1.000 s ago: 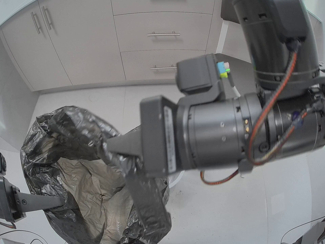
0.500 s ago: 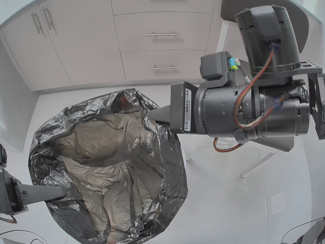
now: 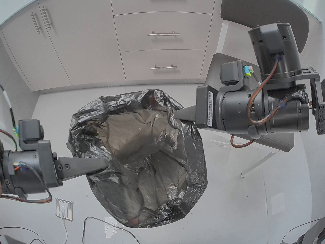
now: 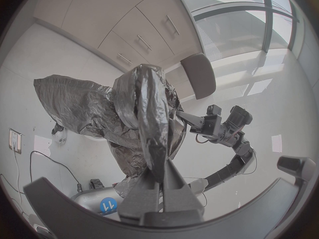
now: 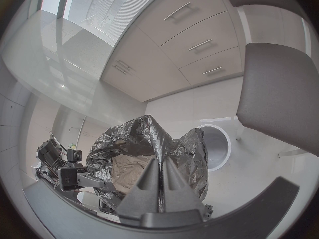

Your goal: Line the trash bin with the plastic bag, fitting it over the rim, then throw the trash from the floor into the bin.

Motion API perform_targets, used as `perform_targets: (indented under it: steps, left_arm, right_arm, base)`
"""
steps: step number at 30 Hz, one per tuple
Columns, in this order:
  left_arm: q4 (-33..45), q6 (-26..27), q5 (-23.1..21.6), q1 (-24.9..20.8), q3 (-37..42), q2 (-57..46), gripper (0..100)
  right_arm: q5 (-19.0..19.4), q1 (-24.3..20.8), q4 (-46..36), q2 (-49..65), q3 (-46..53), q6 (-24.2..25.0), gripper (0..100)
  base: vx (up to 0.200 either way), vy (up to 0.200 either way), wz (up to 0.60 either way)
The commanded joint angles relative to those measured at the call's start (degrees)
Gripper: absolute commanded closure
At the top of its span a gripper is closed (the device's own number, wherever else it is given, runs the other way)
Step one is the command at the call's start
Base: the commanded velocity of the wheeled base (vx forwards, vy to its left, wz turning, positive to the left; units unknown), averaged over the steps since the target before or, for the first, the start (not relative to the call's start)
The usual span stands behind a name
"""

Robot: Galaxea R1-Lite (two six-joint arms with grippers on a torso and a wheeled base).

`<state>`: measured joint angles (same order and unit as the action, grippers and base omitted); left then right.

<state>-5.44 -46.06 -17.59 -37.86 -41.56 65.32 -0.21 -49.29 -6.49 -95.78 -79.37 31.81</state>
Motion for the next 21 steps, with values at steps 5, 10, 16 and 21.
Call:
perform_targets:
  steps: [5, 10, 16, 21]
  left_arm:
    - [-0.89, 0.0, -0.34, 0.07, -3.53, 8.25, 100]
    - [-0.89, -0.17, -0.43, 0.6, -4.76, 9.92, 100]
    - [-1.86, -0.26, -3.85, 2.88, -5.38, 12.91, 100]
    - [-5.64, -0.61, -7.37, 4.38, -6.17, 16.25, 100]
  right_arm:
    - [1.09, 3.67, 0.07, 3.14, 4.31, 0.1, 100]
    - [1.44, 5.43, -0.11, 4.9, 4.84, 0.27, 100]
    - [1.17, 5.52, -0.11, 7.98, 5.72, 0.71, 100]
    - [1.17, 5.25, -0.19, 8.95, 5.9, 2.56, 100]
  base:
    - [0.0, 0.0, 0.0]
    - [0.0, 0.0, 0.0]
    - [0.0, 0.0, 0.0]
    - [0.0, 0.0, 0.0]
